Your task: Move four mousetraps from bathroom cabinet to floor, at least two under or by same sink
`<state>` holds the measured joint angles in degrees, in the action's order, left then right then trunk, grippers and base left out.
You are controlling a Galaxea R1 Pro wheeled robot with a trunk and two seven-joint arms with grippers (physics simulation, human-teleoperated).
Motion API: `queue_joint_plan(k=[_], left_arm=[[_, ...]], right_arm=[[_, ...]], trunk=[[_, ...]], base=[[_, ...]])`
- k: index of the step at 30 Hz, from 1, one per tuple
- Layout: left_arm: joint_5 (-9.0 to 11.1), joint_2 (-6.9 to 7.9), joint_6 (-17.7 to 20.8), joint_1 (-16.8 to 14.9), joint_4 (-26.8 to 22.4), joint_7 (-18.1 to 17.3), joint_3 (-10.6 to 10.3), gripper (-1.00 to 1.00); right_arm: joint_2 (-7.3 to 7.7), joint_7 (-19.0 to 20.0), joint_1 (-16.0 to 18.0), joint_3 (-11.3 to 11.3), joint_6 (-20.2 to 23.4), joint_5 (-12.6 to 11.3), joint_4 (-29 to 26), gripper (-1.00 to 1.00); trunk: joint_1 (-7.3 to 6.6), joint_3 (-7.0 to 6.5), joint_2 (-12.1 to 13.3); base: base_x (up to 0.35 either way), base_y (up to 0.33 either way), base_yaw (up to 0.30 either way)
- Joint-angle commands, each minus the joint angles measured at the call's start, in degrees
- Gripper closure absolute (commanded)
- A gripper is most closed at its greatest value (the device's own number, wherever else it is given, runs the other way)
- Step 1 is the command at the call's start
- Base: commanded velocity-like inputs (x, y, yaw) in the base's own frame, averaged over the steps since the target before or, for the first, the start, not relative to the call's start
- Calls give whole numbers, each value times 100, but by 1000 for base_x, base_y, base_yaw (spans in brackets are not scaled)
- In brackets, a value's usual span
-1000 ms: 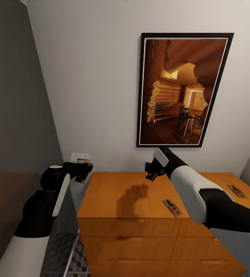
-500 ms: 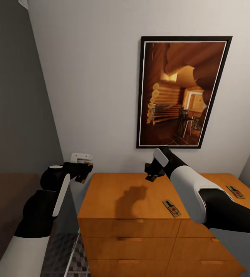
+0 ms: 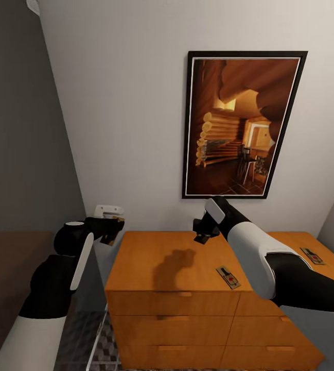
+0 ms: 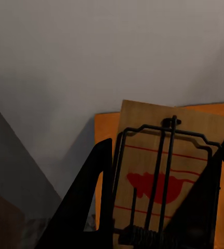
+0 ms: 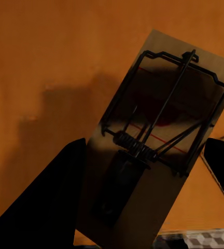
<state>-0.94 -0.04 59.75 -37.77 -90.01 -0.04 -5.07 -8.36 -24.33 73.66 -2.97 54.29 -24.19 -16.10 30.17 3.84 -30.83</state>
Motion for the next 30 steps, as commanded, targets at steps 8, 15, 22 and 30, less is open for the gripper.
queue_joint_plan(k=[8, 15, 22, 30], left_arm=[[-27, -5, 25, -5, 0, -4, -3, 100], [-34, -5, 25, -3, 8, -4, -33, 100], [-37, 8, 25, -2, 9, -4, -43, 100], [-38, 12, 25, -2, 20, -4, -46, 100]], right_arm=[[0, -46, 3, -35, 19, -33, -7, 100], [-6, -44, 0, -36, 12, -33, -7, 100], [-4, -45, -1, -37, 15, -33, -7, 100], [-7, -42, -1, -37, 5, -33, -1, 100]], trunk=[[1, 12, -11], [1, 12, -11], [1, 12, -11], [1, 12, -11]], base=[[-282, 0, 0], [-337, 0, 0], [-345, 0, 0], [-346, 0, 0]])
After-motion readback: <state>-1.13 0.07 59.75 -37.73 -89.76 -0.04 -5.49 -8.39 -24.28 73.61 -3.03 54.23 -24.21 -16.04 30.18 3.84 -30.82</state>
